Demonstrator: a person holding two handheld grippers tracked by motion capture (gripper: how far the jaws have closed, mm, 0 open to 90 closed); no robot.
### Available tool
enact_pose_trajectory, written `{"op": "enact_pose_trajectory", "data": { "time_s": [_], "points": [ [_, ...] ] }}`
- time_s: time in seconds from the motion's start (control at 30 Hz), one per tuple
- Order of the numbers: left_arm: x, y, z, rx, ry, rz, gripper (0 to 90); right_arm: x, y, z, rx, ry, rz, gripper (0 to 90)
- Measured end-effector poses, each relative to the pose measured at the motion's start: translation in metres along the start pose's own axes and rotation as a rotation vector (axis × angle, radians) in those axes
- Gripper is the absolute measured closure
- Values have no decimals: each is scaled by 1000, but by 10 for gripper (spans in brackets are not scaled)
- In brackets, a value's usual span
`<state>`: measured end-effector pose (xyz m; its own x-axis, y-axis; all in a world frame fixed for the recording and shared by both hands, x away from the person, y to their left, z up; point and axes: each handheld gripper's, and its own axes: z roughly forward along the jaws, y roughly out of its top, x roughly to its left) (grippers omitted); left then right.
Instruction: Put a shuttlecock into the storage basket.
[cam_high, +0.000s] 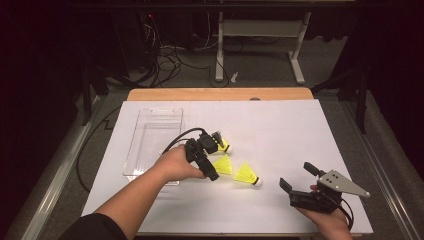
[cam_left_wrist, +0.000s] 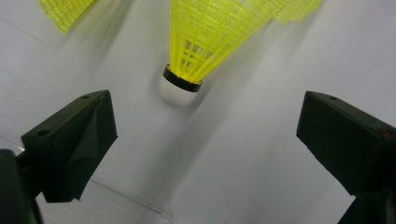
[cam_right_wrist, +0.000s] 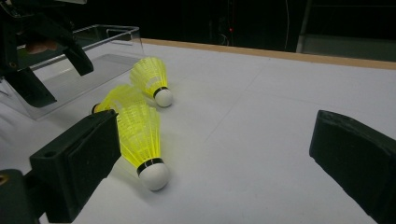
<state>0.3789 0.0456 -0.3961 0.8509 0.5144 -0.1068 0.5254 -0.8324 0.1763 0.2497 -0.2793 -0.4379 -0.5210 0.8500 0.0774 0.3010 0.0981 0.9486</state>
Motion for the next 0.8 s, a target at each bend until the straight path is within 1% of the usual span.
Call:
{"op": "enact_pose_trajectory", "data": {
  "time_s": [0.1, 0.2, 0.3, 0.43, 0.5, 0.57, 0.6, 0.63, 0.67, 0.77, 0.8],
  "points": [
    [4, 1, 4, 9, 4, -13, 75, 0, 0, 0, -3, 0, -1, 25],
    [7, 2, 8, 27, -9, -13, 103, 0, 0, 0, -3, 0, 0, 25],
    [10, 4, 11, 37, -14, -26, 134, 0, 0, 0, -2, 0, 1, 25],
    [10, 6, 17, 58, -12, -15, 159, -1, 0, 0, -3, 0, -1, 25],
    [9, 7, 20, 66, -19, -10, 187, -1, 0, 0, -2, 0, 2, 26],
    [9, 9, 23, 74, -22, -5, 196, -1, 0, 0, -2, 0, 1, 26],
    [10, 9, 25, 78, -24, -6, 205, -1, 0, 0, -2, 0, 1, 26],
    [11, 10, 26, 83, -30, -7, 231, -1, 0, 0, -3, 1, 0, 26],
    [12, 10, 27, 86, -34, -9, 231, -1, 0, 0, -3, 1, 0, 26],
    [15, 10, 28, 82, -37, -15, 286, -1, 0, -1, -6, 0, 2, 26],
    [16, 10, 29, 80, -36, -18, 286, -1, 0, -1, -6, 0, 2, 26]
  ]
}}
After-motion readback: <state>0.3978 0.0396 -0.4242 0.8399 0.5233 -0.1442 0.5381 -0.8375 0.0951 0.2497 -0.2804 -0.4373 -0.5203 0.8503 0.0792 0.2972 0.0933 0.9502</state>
